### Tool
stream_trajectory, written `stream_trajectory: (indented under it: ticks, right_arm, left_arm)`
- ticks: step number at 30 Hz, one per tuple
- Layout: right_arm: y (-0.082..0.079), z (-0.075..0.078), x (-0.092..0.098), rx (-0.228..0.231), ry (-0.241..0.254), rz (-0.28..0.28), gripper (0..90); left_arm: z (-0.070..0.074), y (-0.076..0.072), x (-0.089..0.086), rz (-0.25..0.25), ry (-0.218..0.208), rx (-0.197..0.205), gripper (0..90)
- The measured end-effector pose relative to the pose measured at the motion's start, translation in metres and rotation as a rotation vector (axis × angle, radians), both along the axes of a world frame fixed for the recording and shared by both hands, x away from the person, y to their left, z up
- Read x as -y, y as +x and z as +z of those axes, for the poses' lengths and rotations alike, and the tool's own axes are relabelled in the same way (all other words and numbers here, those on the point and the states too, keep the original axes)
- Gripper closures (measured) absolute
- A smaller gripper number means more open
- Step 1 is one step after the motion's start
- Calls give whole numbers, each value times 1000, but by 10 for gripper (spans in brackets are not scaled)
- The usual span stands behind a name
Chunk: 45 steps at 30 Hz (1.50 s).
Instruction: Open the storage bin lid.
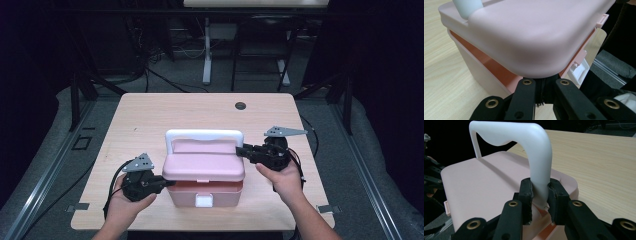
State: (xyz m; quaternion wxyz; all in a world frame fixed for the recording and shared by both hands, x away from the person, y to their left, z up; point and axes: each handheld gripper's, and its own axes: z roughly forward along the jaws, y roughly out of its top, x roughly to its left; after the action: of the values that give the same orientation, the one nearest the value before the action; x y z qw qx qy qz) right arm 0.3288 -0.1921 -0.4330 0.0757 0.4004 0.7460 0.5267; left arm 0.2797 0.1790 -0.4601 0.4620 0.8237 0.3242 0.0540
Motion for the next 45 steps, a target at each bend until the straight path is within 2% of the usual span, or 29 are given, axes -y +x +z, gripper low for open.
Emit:
stream_trajectory:
  ticks: [8,11,13,15,20,24,30,34,38,41,45]
  right_arm:
    - [-6,1,6,15,18,-18,701]
    - [-11,4,12,33,32,-28,702]
    - [-13,5,15,44,37,-38,708]
    - [-15,6,18,46,41,-40,710]
    - [-20,9,23,75,26,-55,745]
    - [-24,10,25,82,15,-57,764]
    - [-31,4,26,87,0,-67,782]
    - [-39,-2,28,101,0,-107,780]
    - [-44,-5,31,103,11,-110,774]
    - [-48,-7,32,101,11,-98,813]
    - [-53,-13,29,109,-40,-92,844]
  left_arm:
    - [-3,-1,1,-4,1,-1,896]
    - [-1,-1,0,-4,-2,6,896]
    - [0,-1,0,0,-19,6,896]
    - [1,0,1,-3,-13,12,896]
    - [5,1,0,4,-15,17,896]
    - [7,1,1,7,-6,17,896]
    - [11,3,1,9,-7,24,896]
    - [13,4,1,11,-14,25,896]
    - [16,4,1,13,-5,25,896]
    - [18,6,1,16,-12,24,894]
    - [22,7,1,21,-10,26,888]
